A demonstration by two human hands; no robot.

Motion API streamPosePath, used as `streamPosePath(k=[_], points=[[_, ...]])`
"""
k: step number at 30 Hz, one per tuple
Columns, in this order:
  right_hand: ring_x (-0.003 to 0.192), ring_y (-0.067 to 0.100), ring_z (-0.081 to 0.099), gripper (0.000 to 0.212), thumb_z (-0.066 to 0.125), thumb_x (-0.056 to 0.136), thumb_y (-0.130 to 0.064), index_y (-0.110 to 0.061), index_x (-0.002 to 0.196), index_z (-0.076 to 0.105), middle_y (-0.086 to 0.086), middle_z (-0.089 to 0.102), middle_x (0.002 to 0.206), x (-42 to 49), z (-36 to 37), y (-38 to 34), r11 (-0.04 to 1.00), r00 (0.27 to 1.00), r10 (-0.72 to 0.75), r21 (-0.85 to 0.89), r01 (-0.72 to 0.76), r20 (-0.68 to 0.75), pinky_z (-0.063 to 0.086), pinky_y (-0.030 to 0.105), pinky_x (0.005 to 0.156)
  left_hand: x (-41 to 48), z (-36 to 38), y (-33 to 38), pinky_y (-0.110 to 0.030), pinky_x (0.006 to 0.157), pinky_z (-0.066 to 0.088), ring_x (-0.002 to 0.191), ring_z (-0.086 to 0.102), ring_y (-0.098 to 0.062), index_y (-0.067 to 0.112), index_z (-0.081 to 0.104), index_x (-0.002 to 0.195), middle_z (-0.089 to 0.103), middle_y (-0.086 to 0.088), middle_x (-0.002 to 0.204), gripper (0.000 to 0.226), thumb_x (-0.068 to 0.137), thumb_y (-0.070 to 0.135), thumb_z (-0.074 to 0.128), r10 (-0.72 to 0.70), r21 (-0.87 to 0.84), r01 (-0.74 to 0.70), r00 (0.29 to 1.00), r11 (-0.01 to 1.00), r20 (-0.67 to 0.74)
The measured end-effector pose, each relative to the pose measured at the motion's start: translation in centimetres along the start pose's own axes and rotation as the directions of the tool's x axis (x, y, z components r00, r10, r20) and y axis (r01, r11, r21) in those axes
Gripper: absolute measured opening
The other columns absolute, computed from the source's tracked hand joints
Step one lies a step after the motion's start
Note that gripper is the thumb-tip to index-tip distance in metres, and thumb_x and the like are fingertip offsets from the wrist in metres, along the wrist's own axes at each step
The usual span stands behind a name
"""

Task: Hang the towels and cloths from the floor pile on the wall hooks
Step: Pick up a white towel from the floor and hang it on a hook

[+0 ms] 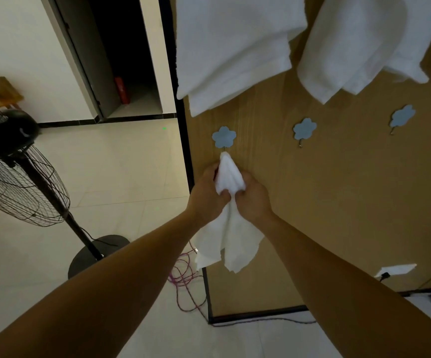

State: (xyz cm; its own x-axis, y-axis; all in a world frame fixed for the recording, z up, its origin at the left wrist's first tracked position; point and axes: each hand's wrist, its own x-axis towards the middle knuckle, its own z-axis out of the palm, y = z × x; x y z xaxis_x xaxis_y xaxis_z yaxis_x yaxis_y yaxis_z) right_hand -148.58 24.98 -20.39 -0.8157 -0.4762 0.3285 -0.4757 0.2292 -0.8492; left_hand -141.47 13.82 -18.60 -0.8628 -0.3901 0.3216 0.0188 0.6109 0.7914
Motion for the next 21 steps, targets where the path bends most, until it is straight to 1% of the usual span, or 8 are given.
streamPosePath(k=[2, 3, 5, 7, 10, 15, 19, 21], points=[[0.105, 0.036, 0.060, 0.028, 0.047, 0.092, 0.007, 0.006, 0.117, 0.059, 0.024, 0.063, 0.112, 0.7, -0.7, 0.2, 0.996, 0.995, 0.079, -0.041, -0.076, 0.062, 0.045, 0.011, 0.079, -0.4, -0.1, 0.1, -0.022, 0.081, 0.048, 0.104, 0.063, -0.021, 0.002, 0.049, 0.121, 0.060, -0.008, 0.105, 0.059, 0.076, 0.025, 0.077, -0.150, -0.269, 0.166, 0.986, 0.949, 0.079], [0.105, 0.031, 0.060, 0.032, 0.047, 0.090, 0.004, -0.002, 0.119, 0.060, 0.017, 0.064, 0.112, 1.1, -1.2, 0.4, 0.990, 0.986, 0.129, -0.072, -0.121, 0.107, 0.048, 0.022, 0.084, -0.6, -0.2, 0.0, -0.021, 0.077, 0.048, 0.102, 0.063, -0.026, 0.002, 0.052, 0.117, 0.060, -0.007, 0.100, 0.046, 0.080, 0.020, 0.073, -0.191, -0.281, 0.219, 0.974, 0.934, 0.124], [0.104, 0.024, 0.061, 0.034, 0.047, 0.090, -0.001, -0.010, 0.119, 0.062, 0.009, 0.065, 0.113, 1.5, -2.0, 1.0, 0.982, 0.974, 0.191, -0.034, -0.188, 0.125, 0.050, 0.031, 0.086, -0.8, -0.6, -0.5, -0.019, 0.073, 0.048, 0.097, 0.060, -0.027, 0.010, 0.057, 0.105, 0.061, -0.004, 0.098, 0.019, 0.088, 0.006, 0.062, -0.211, -0.160, 0.243, 0.958, 0.957, 0.196], [0.101, 0.020, 0.059, 0.035, 0.046, 0.092, -0.005, -0.009, 0.124, 0.059, 0.009, 0.064, 0.116, 1.3, -1.9, 1.8, 0.979, 0.980, 0.191, -0.084, -0.185, 0.059, 0.046, 0.027, 0.083, -0.8, -0.8, -1.0, -0.021, 0.075, 0.047, 0.093, 0.057, -0.020, 0.013, 0.056, 0.103, 0.060, -0.004, 0.100, 0.017, 0.089, 0.004, 0.059, -0.269, -0.023, 0.282, 0.934, 0.959, 0.236], [0.110, 0.024, 0.057, 0.032, 0.044, 0.095, -0.007, -0.006, 0.126, 0.054, 0.012, 0.059, 0.122, 0.1, -0.3, 3.1, 0.968, 0.964, 0.186, -0.207, -0.145, 0.192, 0.040, 0.023, 0.086, -1.1, -0.2, -1.9, -0.029, 0.079, 0.046, 0.093, 0.057, -0.022, 0.007, 0.058, 0.104, 0.059, -0.008, 0.101, 0.016, 0.088, 0.004, 0.056, -0.376, 0.204, 0.340, 0.910, 0.918, 0.174], [0.113, 0.026, 0.057, 0.037, 0.054, 0.092, -0.013, -0.008, 0.128, 0.052, 0.010, 0.059, 0.125, -0.3, -0.4, 4.0, 0.952, 0.955, 0.219, -0.257, -0.165, 0.199, 0.042, 0.027, 0.088, -1.0, 0.1, -2.2, -0.029, 0.082, 0.046, 0.096, 0.059, -0.022, 0.002, 0.060, 0.108, 0.061, -0.008, 0.100, 0.025, 0.088, 0.017, 0.066, -0.292, 0.225, 0.248, 0.938, 0.942, 0.186], [0.102, 0.012, 0.058, 0.061, 0.074, 0.078, -0.019, -0.013, 0.133, 0.048, -0.001, 0.060, 0.119, -1.0, -1.4, 3.1, 0.970, 0.953, 0.218, -0.151, -0.188, 0.211, 0.042, 0.013, 0.070, -1.6, 0.2, -1.6, -0.031, 0.084, 0.046, 0.101, 0.054, -0.016, 0.009, 0.048, 0.126, 0.054, 0.001, 0.113, 0.063, 0.076, 0.034, 0.077, -0.259, 0.163, 0.251, 0.966, 0.954, 0.028], [0.102, 0.011, 0.058, 0.064, 0.078, 0.075, -0.022, -0.013, 0.131, 0.049, -0.002, 0.059, 0.118, -1.9, -1.8, 2.6, 0.976, 0.956, 0.208, -0.116, -0.187, 0.207, 0.040, 0.010, 0.067, -2.3, 0.1, -1.3, -0.040, 0.091, 0.049, 0.112, 0.053, -0.023, 0.010, 0.041, 0.133, 0.051, -0.005, 0.126, 0.078, 0.072, 0.040, 0.079, -0.225, 0.198, 0.226, 0.974, 0.954, -0.025]])
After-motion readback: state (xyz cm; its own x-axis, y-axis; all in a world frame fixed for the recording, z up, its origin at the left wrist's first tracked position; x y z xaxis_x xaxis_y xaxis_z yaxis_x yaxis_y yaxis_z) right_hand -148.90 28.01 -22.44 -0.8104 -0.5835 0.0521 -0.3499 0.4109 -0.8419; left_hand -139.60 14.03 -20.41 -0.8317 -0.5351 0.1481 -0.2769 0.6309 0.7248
